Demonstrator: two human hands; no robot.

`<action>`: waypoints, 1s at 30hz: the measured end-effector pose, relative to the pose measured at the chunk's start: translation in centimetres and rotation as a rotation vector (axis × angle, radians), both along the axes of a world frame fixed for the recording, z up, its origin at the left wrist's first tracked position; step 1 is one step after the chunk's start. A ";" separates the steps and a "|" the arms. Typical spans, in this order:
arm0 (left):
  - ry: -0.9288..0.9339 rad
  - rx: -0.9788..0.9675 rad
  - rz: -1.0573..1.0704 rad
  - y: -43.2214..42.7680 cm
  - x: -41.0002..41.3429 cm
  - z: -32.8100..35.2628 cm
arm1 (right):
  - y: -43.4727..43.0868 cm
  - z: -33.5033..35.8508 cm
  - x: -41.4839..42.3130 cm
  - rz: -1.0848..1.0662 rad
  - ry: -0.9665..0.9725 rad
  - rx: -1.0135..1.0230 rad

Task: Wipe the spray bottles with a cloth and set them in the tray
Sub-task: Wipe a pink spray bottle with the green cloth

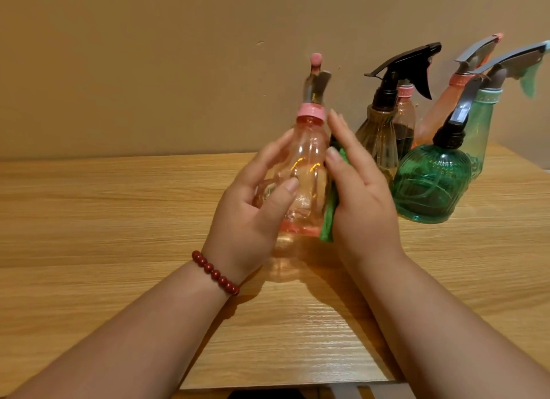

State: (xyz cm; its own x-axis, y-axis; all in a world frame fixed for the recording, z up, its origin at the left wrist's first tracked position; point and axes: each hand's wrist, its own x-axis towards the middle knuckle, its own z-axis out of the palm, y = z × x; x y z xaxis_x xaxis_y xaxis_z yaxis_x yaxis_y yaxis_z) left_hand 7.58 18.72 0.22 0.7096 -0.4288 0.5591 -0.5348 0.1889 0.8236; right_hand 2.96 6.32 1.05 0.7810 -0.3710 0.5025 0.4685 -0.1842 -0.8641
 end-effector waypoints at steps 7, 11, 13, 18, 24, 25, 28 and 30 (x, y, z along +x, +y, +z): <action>-0.023 -0.074 0.120 0.0 0.3 0.0 | 1.1 -0.4 -0.1 0.024 -0.002 -0.231; -0.099 0.009 0.124 0.2 0.3 0.0 | 0.8 -0.3 0.3 0.028 -0.011 -0.115; -0.145 0.064 0.109 0.2 0.2 -0.1 | 0.0 0.0 0.2 0.035 -0.005 -0.008; -0.205 0.100 0.140 0.2 0.1 -0.4 | -0.3 0.1 0.0 0.062 0.018 0.107; -0.200 0.111 0.242 0.3 0.5 -0.5 | 0.6 -0.1 0.1 0.081 0.036 0.012; -0.189 0.104 0.219 0.4 0.5 -0.4 | 0.3 -0.1 0.1 0.095 0.036 0.084; -0.186 0.094 0.139 0.4 0.3 -0.2 | -0.2 0.4 0.0 0.082 0.077 0.199; -0.187 0.089 0.078 0.4 0.1 -0.2 | -0.9 0.2 0.2 0.036 0.081 0.250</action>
